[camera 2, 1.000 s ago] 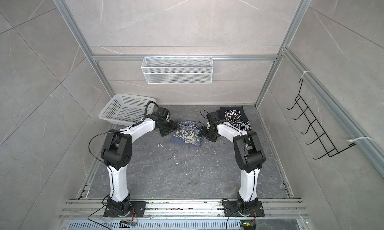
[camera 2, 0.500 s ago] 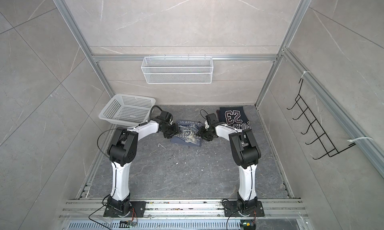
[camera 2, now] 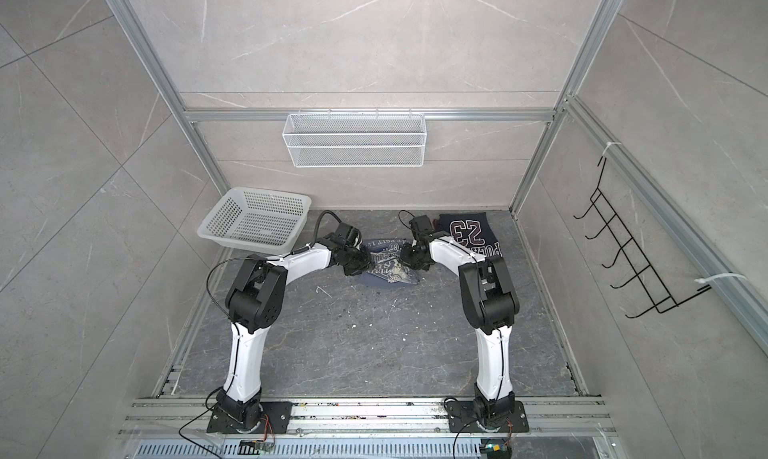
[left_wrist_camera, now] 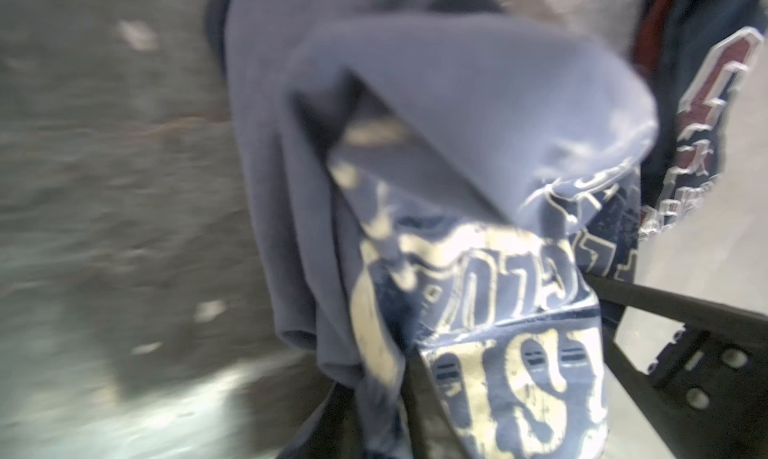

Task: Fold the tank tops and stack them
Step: 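Grasp the folded tank top's edges with both grippers and lift it, then carry the folded tank top with both grippers onto the navy '23' top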

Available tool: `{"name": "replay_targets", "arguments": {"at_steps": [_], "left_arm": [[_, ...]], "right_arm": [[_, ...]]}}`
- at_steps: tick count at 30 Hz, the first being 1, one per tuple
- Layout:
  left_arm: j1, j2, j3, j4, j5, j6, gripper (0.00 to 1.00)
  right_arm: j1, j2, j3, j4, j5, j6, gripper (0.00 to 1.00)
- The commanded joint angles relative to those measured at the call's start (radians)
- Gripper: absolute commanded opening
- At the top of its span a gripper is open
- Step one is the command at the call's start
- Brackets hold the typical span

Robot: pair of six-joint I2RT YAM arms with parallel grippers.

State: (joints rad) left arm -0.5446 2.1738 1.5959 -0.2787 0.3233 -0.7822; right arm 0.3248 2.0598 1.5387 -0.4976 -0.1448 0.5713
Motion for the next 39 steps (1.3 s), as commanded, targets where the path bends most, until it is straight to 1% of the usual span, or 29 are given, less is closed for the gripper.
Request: {"name": "replay_targets", "arguments": {"at_steps": [1,4,7,11,14,16,18,22,24,28,33,39], "left_arm": [[-0.019,-0.025,0.067,0.128,0.042,-0.049,0.08],[-0.035,-0.009,0.113,0.179,0.044,-0.071,0.03],[-0.053,0.041,0.203,0.213,0.065,-0.079,0.0],[-0.081,0.131,0.335,0.263,0.088,-0.105,0.0],[-0.105,0.224,0.459,0.279,0.109,-0.119,0.0],[-0.121,0.262,0.515,0.301,0.11,-0.132,0.0],[-0.134,0.298,0.573,0.302,0.109,-0.151,0.0],[-0.149,0.318,0.606,0.362,0.081,-0.163,0.0],[-0.159,0.343,0.655,0.374,0.074,-0.163,0.0],[-0.179,0.405,0.773,0.371,0.079,-0.161,0.0],[-0.193,0.451,0.836,0.414,0.049,-0.152,0.0],[-0.198,0.518,0.929,0.468,0.036,-0.143,0.0]], "right_arm": [[0.0,-0.091,0.077,-0.121,0.166,-0.075,0.0],[0.0,-0.123,0.123,-0.175,0.279,-0.106,0.0],[-0.001,-0.143,0.176,-0.225,0.384,-0.137,0.0],[-0.004,-0.151,0.217,-0.244,0.541,-0.188,0.0],[-0.015,-0.151,0.227,-0.226,0.604,-0.227,0.0],[-0.021,-0.154,0.221,-0.187,0.638,-0.258,0.0],[-0.033,-0.156,0.215,-0.156,0.649,-0.28,0.0],[-0.052,-0.155,0.193,-0.07,0.646,-0.316,0.0],[-0.062,-0.146,0.187,-0.033,0.664,-0.332,0.0],[-0.085,-0.141,0.165,0.028,0.665,-0.352,0.0],[-0.115,-0.176,0.079,0.144,0.651,-0.366,0.0],[-0.199,-0.222,-0.044,0.325,0.53,-0.381,0.0]]}}
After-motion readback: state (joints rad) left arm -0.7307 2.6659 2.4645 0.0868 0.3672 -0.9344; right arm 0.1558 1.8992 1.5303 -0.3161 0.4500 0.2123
